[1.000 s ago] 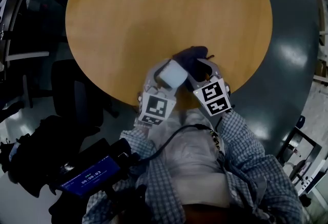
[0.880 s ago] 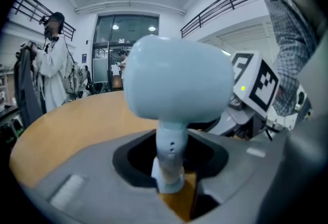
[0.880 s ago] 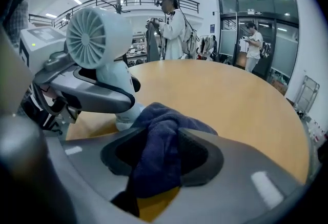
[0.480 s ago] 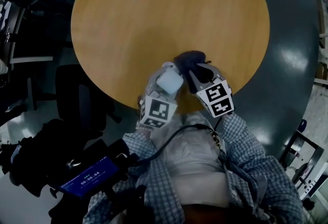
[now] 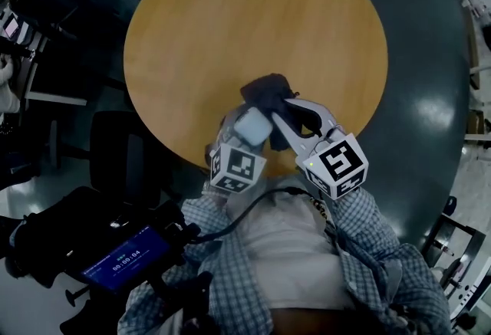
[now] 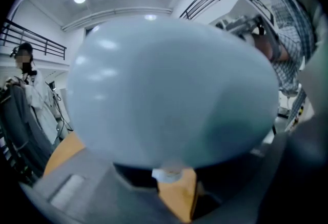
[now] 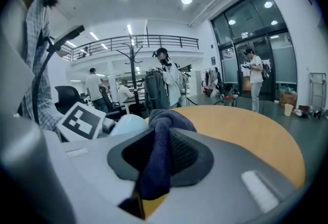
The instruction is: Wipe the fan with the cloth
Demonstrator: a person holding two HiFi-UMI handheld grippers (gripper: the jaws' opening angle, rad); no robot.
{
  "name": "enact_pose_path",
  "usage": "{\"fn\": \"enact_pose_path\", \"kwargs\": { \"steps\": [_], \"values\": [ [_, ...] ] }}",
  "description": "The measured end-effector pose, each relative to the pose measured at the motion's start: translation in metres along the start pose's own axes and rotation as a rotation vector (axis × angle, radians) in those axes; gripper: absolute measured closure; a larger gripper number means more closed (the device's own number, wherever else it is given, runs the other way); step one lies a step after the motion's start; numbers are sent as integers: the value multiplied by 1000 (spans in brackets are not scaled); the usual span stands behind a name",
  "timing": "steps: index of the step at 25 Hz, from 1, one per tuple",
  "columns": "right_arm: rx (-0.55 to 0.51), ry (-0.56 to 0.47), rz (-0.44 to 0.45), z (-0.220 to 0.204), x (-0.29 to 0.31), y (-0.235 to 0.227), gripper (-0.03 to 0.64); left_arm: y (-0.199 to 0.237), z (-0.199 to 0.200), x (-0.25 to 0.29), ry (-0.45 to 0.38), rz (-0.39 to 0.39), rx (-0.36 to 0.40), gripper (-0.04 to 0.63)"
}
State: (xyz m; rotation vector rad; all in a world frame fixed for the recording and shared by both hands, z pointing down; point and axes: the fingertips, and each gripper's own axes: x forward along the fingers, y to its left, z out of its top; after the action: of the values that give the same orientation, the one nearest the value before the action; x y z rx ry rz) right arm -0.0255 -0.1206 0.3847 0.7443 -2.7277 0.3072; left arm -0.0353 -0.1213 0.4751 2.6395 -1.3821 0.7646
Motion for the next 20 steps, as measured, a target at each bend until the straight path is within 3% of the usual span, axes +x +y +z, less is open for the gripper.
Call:
{"fn": "enact_pose_path", "kwargs": {
  "steps": [6,10,12,14,20],
  "values": [
    [-159,-120,112,68,-24,53,532,12,21,-6,-30,29,53,453],
    [-266,-79,314,74,-31,100,532,17,22,-5,9,39,120,453],
    [-266,-75,386,76,-31,108,531,19,32,-1,4,42,145,453],
    [-245,-89,380,81,-25,106,531,21,38,-5,-34,41,127,454],
    [-68,-177,250,84,-14,61,532,28,36,-26,-140,44,66,454]
  ]
}}
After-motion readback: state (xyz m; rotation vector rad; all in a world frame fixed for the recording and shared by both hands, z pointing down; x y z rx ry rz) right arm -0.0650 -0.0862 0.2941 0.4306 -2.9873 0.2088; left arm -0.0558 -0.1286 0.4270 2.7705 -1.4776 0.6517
